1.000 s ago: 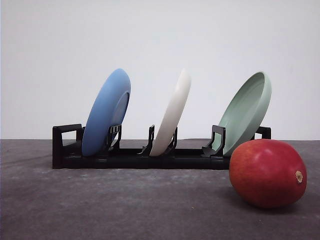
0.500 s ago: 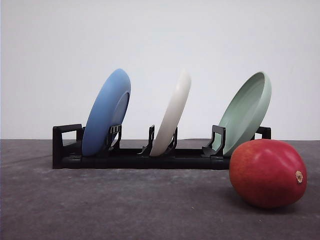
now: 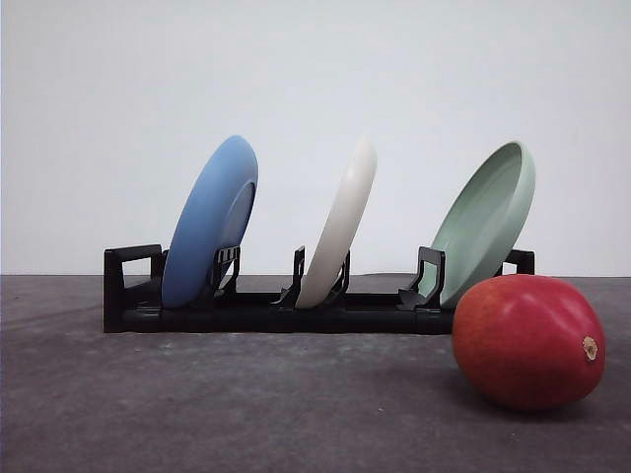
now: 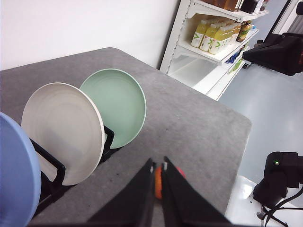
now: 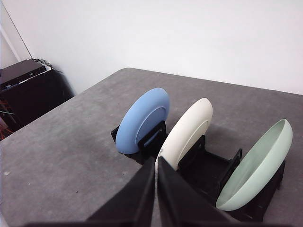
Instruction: Place pomegranate in white plate
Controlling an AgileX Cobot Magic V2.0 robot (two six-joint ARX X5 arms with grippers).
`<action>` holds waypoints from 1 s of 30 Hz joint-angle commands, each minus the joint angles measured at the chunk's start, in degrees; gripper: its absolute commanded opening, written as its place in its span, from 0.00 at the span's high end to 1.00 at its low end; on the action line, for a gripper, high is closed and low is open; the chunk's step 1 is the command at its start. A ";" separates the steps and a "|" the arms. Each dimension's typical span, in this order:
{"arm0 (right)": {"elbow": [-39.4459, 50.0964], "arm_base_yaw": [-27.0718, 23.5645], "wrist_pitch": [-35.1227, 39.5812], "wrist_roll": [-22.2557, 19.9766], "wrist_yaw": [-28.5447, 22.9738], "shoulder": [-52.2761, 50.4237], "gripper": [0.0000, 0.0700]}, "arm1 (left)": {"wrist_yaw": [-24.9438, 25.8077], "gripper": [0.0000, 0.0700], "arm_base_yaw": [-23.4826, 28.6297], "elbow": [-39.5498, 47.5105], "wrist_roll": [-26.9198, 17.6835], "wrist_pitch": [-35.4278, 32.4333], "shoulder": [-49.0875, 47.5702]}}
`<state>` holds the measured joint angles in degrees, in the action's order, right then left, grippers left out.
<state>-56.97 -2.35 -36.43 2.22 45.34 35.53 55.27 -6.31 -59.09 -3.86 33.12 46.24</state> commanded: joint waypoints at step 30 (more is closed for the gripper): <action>-1.03 0.02 -1.79 4.74 -0.20 0.33 0.20 | -18.98 0.09 -15.05 -3.46 7.27 -4.06 15.56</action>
<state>-56.97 -2.35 -38.57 5.47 45.21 35.57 37.37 -20.64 -60.71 1.78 30.15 60.53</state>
